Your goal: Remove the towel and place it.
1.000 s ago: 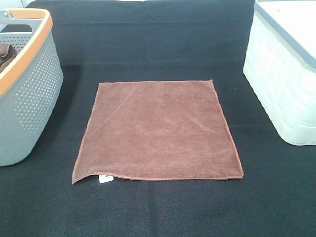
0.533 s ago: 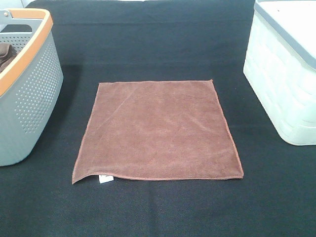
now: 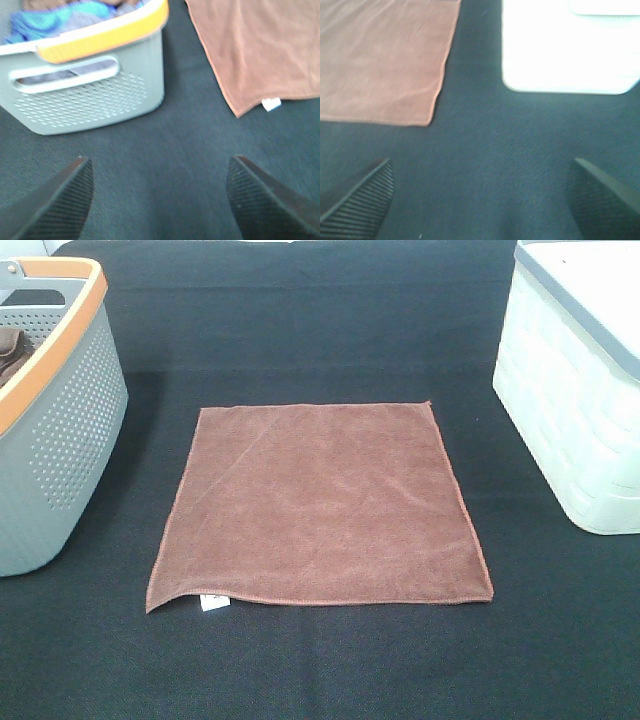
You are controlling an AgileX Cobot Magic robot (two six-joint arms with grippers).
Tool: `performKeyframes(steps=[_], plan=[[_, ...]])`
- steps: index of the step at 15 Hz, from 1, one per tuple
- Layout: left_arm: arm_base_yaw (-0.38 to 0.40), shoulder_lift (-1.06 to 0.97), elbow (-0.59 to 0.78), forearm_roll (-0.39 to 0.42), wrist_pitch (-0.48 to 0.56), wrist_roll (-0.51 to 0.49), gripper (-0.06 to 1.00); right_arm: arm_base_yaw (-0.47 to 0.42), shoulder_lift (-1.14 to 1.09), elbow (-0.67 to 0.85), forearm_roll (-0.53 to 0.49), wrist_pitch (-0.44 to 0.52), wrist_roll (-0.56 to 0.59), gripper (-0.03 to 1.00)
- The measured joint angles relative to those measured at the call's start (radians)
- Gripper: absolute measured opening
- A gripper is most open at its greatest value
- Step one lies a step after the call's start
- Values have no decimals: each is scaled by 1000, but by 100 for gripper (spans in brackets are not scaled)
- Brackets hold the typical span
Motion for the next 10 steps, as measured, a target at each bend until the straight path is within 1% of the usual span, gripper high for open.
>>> performKeyframes(steps=[2,3,10], plan=[[6,-89,0,0,-1,4,71,-7,-79,0,1,0,0,87],[6,-102,0,0,-2,4,71,-7,-86,0,1,0,0,87],[6,-105,0,1,-2,6,71,-7,-91,0,1,0,0,87]])
